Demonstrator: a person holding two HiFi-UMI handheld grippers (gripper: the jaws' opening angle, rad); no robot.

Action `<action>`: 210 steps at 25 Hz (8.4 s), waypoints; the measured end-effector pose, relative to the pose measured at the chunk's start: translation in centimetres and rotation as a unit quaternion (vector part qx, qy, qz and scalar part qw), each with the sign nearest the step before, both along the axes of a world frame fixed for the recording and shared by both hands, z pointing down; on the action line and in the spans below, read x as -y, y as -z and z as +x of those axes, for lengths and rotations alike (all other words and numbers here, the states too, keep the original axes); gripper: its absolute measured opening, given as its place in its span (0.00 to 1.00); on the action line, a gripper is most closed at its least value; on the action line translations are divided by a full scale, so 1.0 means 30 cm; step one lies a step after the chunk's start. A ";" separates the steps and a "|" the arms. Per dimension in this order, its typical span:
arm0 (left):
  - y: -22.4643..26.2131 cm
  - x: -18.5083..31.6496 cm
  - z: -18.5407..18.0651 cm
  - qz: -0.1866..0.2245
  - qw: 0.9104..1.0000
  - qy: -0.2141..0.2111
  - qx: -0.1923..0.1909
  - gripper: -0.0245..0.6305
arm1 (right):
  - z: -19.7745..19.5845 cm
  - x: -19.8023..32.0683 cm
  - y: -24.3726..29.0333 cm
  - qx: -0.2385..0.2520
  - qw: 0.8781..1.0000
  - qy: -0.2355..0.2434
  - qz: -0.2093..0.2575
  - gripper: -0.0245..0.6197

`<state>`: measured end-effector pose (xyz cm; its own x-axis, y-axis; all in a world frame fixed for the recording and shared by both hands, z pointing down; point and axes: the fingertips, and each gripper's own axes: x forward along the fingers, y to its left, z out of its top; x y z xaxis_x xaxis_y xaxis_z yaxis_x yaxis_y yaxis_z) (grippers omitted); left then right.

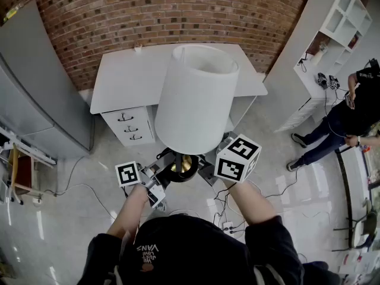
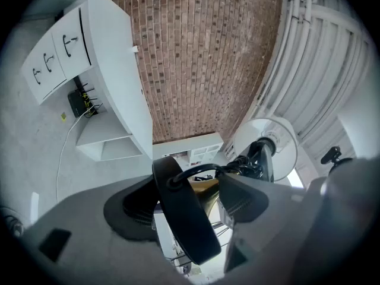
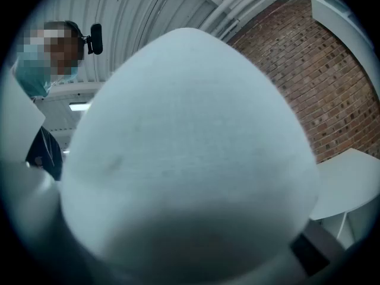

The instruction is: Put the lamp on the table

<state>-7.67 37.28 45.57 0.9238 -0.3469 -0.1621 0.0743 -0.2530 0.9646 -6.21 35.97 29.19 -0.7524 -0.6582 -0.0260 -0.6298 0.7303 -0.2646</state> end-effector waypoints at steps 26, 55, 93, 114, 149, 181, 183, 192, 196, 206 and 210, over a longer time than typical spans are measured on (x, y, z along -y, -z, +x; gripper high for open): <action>-0.053 0.580 0.070 -0.014 0.999 -0.010 -0.033 0.51 | 0.040 0.573 -0.048 -0.023 0.998 -0.050 0.002 0.13; -0.086 1.376 0.218 -0.028 0.998 0.048 -0.031 0.51 | 0.205 1.385 -0.086 -0.010 0.999 -0.028 -0.014 0.13; -0.278 2.135 0.317 0.090 0.967 0.191 0.143 0.53 | 0.485 2.209 -0.267 -0.014 0.999 -0.027 -0.031 0.13; -0.362 2.439 0.095 0.284 0.866 0.178 0.371 0.05 | 0.429 2.773 -0.547 -0.034 0.987 -0.160 -0.010 0.13; -0.527 2.511 0.126 0.330 0.833 0.102 0.432 0.05 | 0.441 3.020 -0.694 -0.088 0.969 -0.213 0.084 0.13; -0.340 2.285 0.264 0.350 0.823 0.161 0.418 0.05 | 0.548 2.580 -0.711 -0.130 0.974 -0.184 0.025 0.21; -0.318 2.258 0.270 0.352 0.820 0.169 0.418 0.05 | 0.558 2.530 -0.702 -0.131 0.974 -0.180 0.027 0.19; -0.260 2.121 0.278 0.356 0.806 0.197 0.430 0.05 | 0.607 2.308 -0.651 -0.120 0.979 -0.160 0.032 0.04; -0.248 2.052 0.277 0.351 0.804 0.207 0.434 0.05 | 0.610 2.206 -0.611 -0.113 0.984 -0.132 0.045 0.04; -0.179 1.875 0.315 0.358 0.793 0.229 0.436 0.05 | 0.613 1.970 -0.590 -0.108 0.988 -0.106 0.041 0.04; -0.158 1.818 0.304 0.355 0.786 0.242 0.445 0.05 | 0.619 1.895 -0.584 -0.105 0.988 -0.102 0.040 0.04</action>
<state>1.45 -17.25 50.30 0.5693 -0.8059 0.1625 -0.8200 -0.5423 0.1834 12.34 -20.87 46.70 -0.5978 -0.7995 0.0586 -0.8015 0.5949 -0.0601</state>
